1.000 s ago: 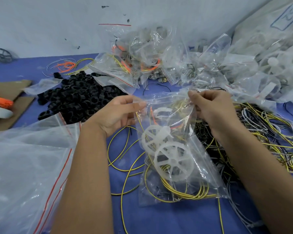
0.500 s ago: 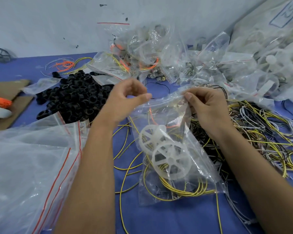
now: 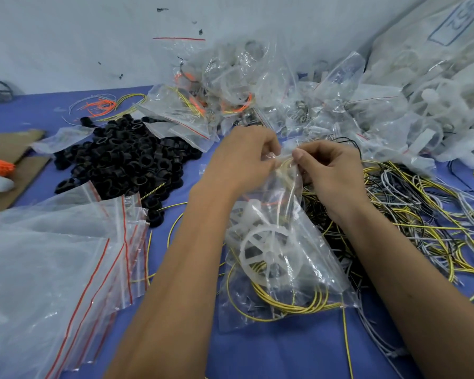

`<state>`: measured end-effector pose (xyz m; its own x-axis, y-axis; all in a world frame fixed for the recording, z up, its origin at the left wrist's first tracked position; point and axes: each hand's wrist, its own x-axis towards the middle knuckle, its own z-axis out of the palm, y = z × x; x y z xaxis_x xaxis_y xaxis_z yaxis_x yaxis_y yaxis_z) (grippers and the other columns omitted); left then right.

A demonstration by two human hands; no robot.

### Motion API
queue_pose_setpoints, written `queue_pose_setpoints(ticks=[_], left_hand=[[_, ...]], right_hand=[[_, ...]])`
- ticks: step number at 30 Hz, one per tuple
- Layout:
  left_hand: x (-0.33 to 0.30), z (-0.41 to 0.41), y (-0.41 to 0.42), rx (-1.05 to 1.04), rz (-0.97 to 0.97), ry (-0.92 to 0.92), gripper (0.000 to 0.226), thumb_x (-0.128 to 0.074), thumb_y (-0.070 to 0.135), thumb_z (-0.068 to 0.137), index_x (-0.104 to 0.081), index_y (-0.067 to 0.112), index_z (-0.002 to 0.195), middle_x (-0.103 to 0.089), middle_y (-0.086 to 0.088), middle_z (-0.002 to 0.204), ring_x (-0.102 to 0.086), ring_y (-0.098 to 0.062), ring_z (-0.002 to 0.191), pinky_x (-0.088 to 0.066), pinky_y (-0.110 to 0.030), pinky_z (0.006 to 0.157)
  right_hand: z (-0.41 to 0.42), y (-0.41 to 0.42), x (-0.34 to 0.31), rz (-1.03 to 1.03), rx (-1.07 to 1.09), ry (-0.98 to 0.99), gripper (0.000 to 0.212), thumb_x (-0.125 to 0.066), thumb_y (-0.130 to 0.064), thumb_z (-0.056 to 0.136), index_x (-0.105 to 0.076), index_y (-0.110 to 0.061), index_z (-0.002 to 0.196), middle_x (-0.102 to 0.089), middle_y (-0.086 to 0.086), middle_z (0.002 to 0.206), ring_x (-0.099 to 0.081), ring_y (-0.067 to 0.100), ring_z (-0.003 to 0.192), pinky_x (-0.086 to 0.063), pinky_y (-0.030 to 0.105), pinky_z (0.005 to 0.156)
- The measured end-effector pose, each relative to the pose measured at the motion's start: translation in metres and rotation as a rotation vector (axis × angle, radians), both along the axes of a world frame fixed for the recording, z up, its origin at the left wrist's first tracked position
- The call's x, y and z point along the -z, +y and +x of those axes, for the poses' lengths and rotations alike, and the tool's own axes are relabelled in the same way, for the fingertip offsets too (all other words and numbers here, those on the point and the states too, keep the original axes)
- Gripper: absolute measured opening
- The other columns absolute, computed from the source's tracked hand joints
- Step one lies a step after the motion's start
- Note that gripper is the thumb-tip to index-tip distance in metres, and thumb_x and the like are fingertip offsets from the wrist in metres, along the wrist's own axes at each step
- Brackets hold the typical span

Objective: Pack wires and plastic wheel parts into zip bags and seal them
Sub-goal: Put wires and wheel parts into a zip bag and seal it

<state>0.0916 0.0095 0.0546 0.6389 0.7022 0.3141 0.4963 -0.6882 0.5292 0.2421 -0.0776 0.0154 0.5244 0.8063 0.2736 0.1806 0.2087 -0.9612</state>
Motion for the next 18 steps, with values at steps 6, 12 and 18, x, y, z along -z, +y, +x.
queue_pose_setpoints(ticks=[6,12,18], left_hand=[[0.005,-0.009,0.01,-0.074,-0.061,-0.028,0.016,-0.084,0.026,0.084,-0.069,0.029,0.081,-0.066,0.012,0.072,-0.062,-0.005,0.068,-0.052,-0.027,0.07],[0.007,0.003,0.0,0.024,-0.084,-0.112,0.006,-0.076,0.022,0.089,-0.075,0.018,0.087,-0.072,0.002,0.083,-0.066,-0.014,0.079,-0.054,-0.031,0.077],[0.015,0.006,0.001,0.02,-0.149,-0.144,0.008,-0.076,0.021,0.091,-0.073,0.015,0.087,-0.072,0.0,0.082,-0.06,-0.009,0.072,-0.05,-0.025,0.072]], right_hand=[[0.0,-0.001,-0.003,-0.067,-0.07,0.083,0.015,-0.068,-0.009,0.095,-0.072,-0.008,0.081,-0.066,0.006,0.068,-0.057,0.014,0.058,-0.051,0.023,0.054],[0.001,-0.002,-0.002,-0.052,-0.108,0.077,0.016,-0.069,-0.009,0.095,-0.073,-0.009,0.079,-0.067,0.007,0.067,-0.057,0.013,0.056,-0.048,0.021,0.05],[0.003,0.001,0.002,-0.042,-0.141,0.058,0.017,-0.068,-0.008,0.095,-0.076,-0.012,0.08,-0.068,0.009,0.072,-0.057,0.019,0.063,-0.052,0.029,0.06]])
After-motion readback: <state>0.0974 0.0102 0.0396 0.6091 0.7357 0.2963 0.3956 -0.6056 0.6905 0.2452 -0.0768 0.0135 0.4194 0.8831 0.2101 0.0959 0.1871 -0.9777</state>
